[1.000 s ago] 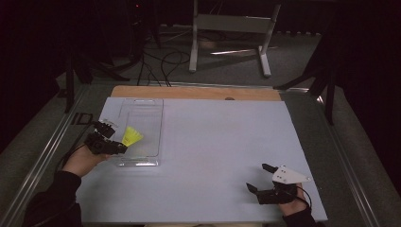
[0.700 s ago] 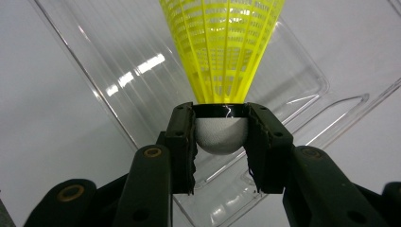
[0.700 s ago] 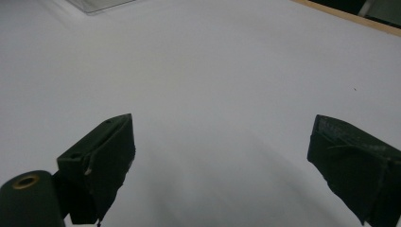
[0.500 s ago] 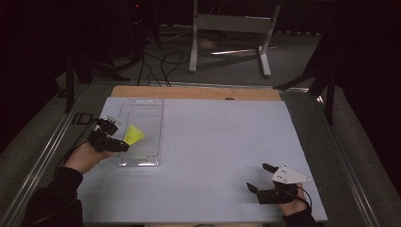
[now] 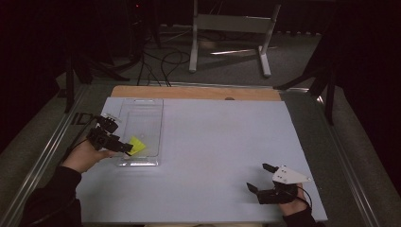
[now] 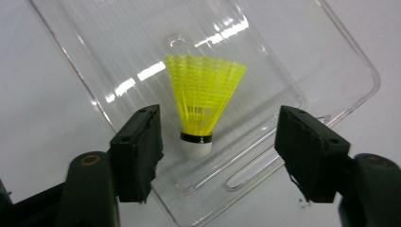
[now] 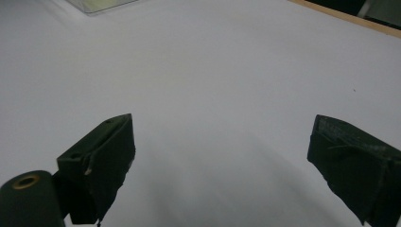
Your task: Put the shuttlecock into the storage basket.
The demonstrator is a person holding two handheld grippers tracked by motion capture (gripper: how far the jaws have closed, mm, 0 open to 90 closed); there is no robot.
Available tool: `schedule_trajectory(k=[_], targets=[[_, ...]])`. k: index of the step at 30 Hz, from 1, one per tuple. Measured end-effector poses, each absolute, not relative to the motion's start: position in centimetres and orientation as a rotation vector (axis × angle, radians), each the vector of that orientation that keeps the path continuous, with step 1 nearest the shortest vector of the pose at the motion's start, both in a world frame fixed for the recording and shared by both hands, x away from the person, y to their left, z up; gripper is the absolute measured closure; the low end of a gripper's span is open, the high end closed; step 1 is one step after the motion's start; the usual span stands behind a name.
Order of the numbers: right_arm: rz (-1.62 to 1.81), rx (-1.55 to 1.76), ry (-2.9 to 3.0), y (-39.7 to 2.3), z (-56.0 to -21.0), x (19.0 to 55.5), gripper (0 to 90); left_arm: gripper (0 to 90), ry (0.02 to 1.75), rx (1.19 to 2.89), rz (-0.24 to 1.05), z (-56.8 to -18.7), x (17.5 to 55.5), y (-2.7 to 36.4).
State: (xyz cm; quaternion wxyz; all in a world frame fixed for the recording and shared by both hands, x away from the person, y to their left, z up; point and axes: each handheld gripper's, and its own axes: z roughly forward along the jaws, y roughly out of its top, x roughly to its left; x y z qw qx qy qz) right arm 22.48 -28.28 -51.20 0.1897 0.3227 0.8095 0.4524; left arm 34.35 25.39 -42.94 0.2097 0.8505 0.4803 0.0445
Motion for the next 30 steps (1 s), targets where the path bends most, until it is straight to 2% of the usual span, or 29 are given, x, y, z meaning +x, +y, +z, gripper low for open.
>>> schedule_trajectory(k=[4,6,8,10,12,21,30], targets=[[1.272,0.906,2.279,-28.2,-51.2,22.5,8.2,24.7,1.328,2.357,0.120,-42.8,34.5,25.1],[1.271,0.905,2.278,-28.2,-51.2,22.5,8.2,16.6,1.320,2.335,0.089,-42.6,34.6,25.1],[1.272,0.909,2.277,-28.3,-51.2,22.5,8.2,12.4,1.309,2.310,0.072,-42.3,34.8,25.0],[1.274,0.906,2.277,-28.3,-51.2,22.5,8.2,8.9,1.302,2.305,0.085,-42.1,34.8,24.7],[1.273,0.908,2.278,-28.3,-51.3,22.5,8.2,0.5,1.274,2.314,0.098,-41.9,34.8,24.2],[1.272,0.909,2.279,-28.3,-51.3,22.5,8.2,0.0,1.192,2.311,0.153,-40.9,35.2,22.5],[1.270,0.911,2.280,-28.3,-51.3,22.5,8.2,0.0,1.088,2.319,0.129,-40.0,35.5,20.4]])
